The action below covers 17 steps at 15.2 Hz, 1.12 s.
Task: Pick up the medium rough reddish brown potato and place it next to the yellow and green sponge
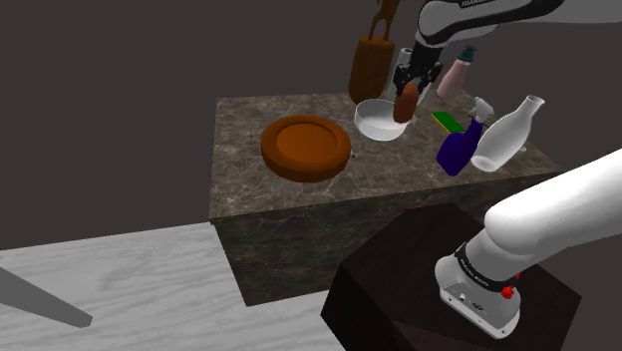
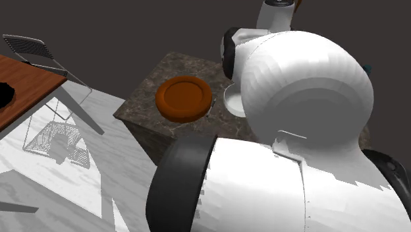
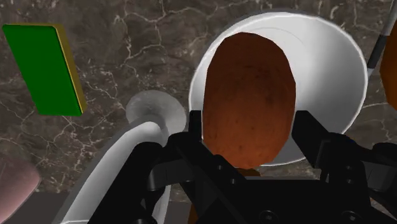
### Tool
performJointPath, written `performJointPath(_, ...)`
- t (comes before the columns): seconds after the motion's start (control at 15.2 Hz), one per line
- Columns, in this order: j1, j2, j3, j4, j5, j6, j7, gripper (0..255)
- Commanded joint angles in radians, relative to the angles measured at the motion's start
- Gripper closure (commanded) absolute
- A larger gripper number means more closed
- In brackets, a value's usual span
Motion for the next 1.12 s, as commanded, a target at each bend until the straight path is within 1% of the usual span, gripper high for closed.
performJointPath(0.0, -0.016, 0.059, -0.028, 0.062, 0.0, 0.0, -0.044, 255)
performJointPath(0.33, -0.05, 0.206, -0.08, 0.224, 0.017, -0.009, -0.14, 255)
performJointPath(0.59, -0.081, 0.332, -0.112, 0.377, 0.044, -0.032, -0.215, 255)
performJointPath(0.86, -0.118, 0.469, -0.134, 0.555, 0.078, -0.073, -0.285, 255)
performJointPath(1.06, -0.152, 0.581, -0.144, 0.712, 0.106, -0.117, -0.333, 255)
